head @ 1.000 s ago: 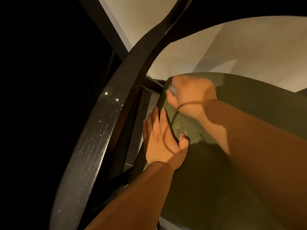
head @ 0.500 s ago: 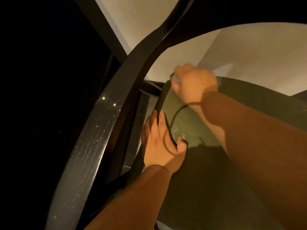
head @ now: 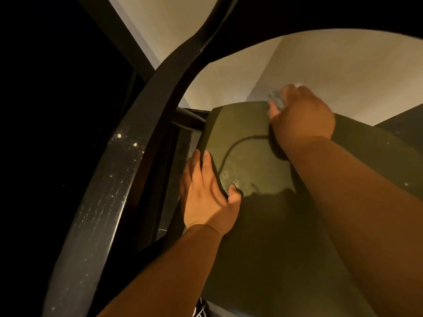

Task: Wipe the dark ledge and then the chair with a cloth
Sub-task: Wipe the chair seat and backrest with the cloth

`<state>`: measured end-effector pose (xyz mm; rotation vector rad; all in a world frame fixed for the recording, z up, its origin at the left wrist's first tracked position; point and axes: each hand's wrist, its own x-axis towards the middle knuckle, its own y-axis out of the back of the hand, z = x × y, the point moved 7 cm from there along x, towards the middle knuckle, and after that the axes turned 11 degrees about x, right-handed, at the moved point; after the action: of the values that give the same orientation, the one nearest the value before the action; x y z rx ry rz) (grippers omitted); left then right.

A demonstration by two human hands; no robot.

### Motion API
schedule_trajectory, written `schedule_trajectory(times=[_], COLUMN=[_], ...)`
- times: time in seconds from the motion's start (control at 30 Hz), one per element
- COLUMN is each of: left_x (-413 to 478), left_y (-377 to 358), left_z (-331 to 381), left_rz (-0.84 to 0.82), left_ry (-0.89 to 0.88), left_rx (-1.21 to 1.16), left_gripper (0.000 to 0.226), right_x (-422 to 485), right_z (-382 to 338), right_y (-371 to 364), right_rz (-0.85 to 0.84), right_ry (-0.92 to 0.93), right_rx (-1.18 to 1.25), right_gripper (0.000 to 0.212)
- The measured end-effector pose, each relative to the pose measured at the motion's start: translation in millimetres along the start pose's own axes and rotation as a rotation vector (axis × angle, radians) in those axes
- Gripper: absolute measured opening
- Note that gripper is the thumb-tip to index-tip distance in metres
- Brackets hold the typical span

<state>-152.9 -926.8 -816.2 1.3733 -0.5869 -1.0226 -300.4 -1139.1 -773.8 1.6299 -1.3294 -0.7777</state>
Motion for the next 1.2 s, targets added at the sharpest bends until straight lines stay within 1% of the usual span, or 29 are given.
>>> schedule_trajectory(times=[0.03, 0.1, 0.13, 0.2, 0.23, 0.27, 0.3, 0.33, 0.4, 0.43, 0.47, 0.5, 0.57, 0.67, 0.7, 0.73, 0.8, 0.9, 0.97, 1.03, 1.1, 1.2], left_x=[0, 0, 0, 0, 0, 0, 0, 0, 0, 0, 0, -1, -2, -2, -2, -2, -1, -1, -1, -1, -1, -1], left_y=[1, 1, 1, 2, 2, 2, 2, 2, 3, 3, 3, 3, 5, 5, 5, 6, 6, 4, 4, 5, 6, 7], left_z=[0, 0, 0, 0, 0, 1, 1, 1, 1, 1, 1, 2, 2, 2, 2, 2, 3, 2, 2, 3, 3, 3], left_rz=[0.005, 0.017, 0.027, 0.039, 0.040, 0.042, 0.044, 0.045, 0.045, 0.048, 0.052, 0.057, 0.071, 0.084, 0.089, 0.097, 0.097, 0.075, 0.070, 0.075, 0.083, 0.103], left_ry=[-0.003, -0.009, -0.013, -0.015, -0.014, -0.012, -0.010, -0.008, -0.007, -0.006, -0.006, -0.010, -0.015, -0.017, -0.019, -0.022, -0.028, -0.020, -0.022, -0.023, -0.023, -0.028], left_rx=[0.003, 0.002, -0.006, -0.024, -0.029, -0.032, -0.033, -0.029, -0.019, -0.015, -0.009, -0.003, 0.004, 0.016, 0.019, 0.022, 0.028, 0.036, 0.034, 0.039, 0.050, 0.069], left_gripper=[0.095, 0.094, 0.094, 0.094, 0.094, 0.093, 0.093, 0.092, 0.092, 0.092, 0.092, 0.092, 0.091, 0.090, 0.089, 0.089, 0.089, 0.089, 0.090, 0.090, 0.090, 0.091], right_x=[0, -12, -24, -48, -52, -48, -38, -23, -2, 3, 4, 4, 4, 2, 0, 0, 8, 10, -1, -9, -17, -42], right_z=[-1, -11, -23, -46, -50, -46, -36, -18, 15, 22, 20, 15, -7, -51, -58, -59, -42, 9, 36, 36, 12, -36], right_y=[1, -7, -11, -14, -15, -14, -12, -10, 2, 7, 7, 2, -11, -25, -26, -25, -17, 7, 23, 22, 7, -14], right_rz=[0.018, -0.056, -0.111, -0.177, -0.219, -0.258, -0.295, -0.292, -0.159, -0.080, -0.026, -0.012, -0.071, -0.269, -0.321, -0.356, -0.351, -0.212, -0.141, -0.119, -0.149, -0.216], right_ry=[-0.030, -0.047, -0.016, 0.180, 0.251, 0.284, 0.237, 0.147, -0.034, -0.092, -0.109, -0.123, -0.083, 0.170, 0.236, 0.264, 0.219, 0.009, -0.118, -0.167, -0.135, 0.105], right_rx=[0.018, 0.075, 0.142, 0.218, 0.202, 0.173, 0.094, 0.033, -0.011, 0.013, 0.036, 0.046, 0.059, 0.096, 0.121, 0.127, 0.057, -0.081, -0.086, -0.085, -0.035, 0.099], right_gripper=[0.036, 0.028, 0.023, 0.015, 0.015, 0.015, 0.014, 0.016, 0.026, 0.029, 0.029, 0.028, 0.028, 0.037, 0.037, 0.036, 0.031, 0.028, 0.028, 0.028, 0.029, 0.034])
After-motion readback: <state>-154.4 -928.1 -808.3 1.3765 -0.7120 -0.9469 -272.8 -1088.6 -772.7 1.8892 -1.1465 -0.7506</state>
